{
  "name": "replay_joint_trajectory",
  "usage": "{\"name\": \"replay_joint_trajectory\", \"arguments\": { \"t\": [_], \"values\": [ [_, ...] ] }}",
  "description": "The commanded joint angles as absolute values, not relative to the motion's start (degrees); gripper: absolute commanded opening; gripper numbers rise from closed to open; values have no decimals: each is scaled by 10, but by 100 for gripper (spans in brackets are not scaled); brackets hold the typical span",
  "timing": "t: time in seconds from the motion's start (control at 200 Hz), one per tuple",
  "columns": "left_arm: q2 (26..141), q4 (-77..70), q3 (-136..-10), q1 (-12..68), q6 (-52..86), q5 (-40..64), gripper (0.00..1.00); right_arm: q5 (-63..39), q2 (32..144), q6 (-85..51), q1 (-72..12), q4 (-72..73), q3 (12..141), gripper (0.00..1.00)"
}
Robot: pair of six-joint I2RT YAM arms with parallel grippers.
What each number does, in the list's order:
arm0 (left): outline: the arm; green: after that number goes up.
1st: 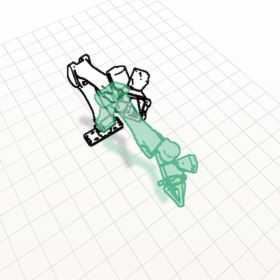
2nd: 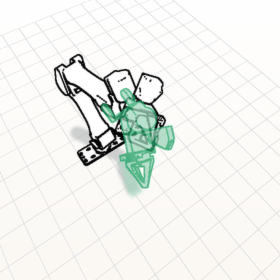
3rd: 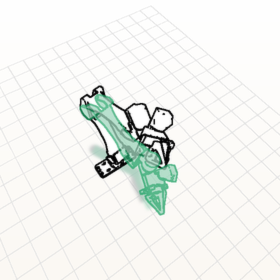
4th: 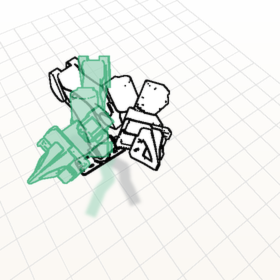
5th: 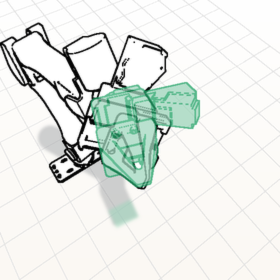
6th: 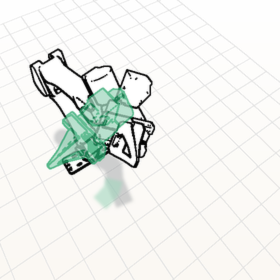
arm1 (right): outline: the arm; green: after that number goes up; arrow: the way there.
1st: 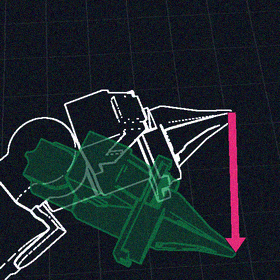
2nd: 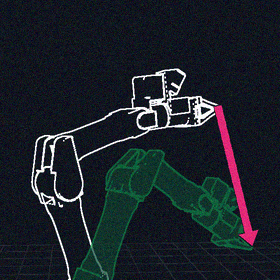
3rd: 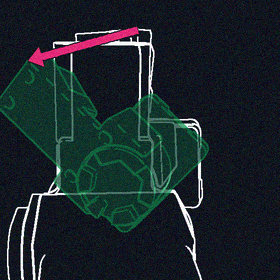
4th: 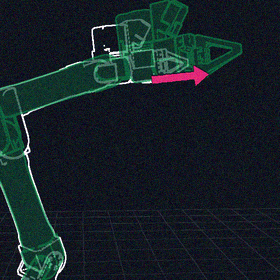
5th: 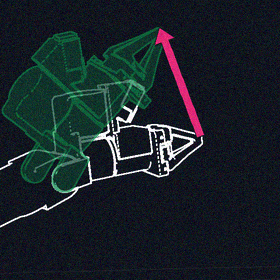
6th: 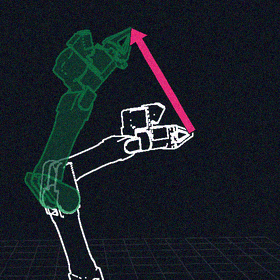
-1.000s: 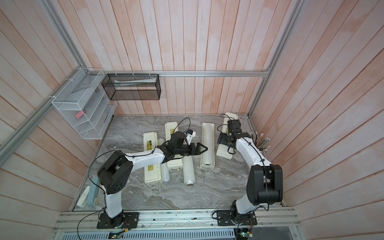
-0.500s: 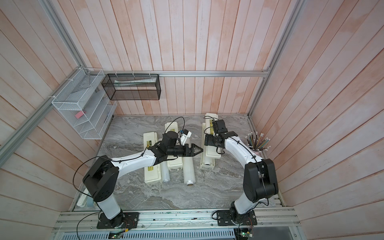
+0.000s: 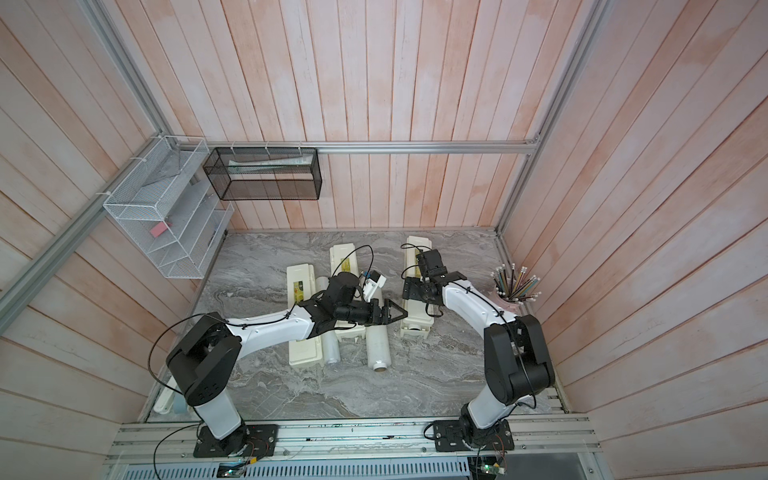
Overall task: Put plastic wrap rolls into dispensers
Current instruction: Close the lid on the plastic wrap cutting box.
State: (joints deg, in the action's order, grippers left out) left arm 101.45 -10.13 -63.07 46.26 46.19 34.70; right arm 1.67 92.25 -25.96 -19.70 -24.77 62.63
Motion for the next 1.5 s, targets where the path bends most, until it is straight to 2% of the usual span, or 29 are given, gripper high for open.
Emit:
{"name": "replay_joint_trajectory", "arguments": {
  "t": [0.0,0.79,0.97,1.496],
  "values": [
    [1031,-116,-643,471,472,356,100,31,911,-274,-202,-233,614,85],
    [1079,-109,-667,483,475,341,100,53,905,-294,-233,-217,574,87],
    [1096,-112,-673,484,484,339,100,55,904,-293,-238,-221,573,91],
    [1111,-113,-673,488,474,323,100,56,868,-298,-242,-220,545,90]
  ]
}}
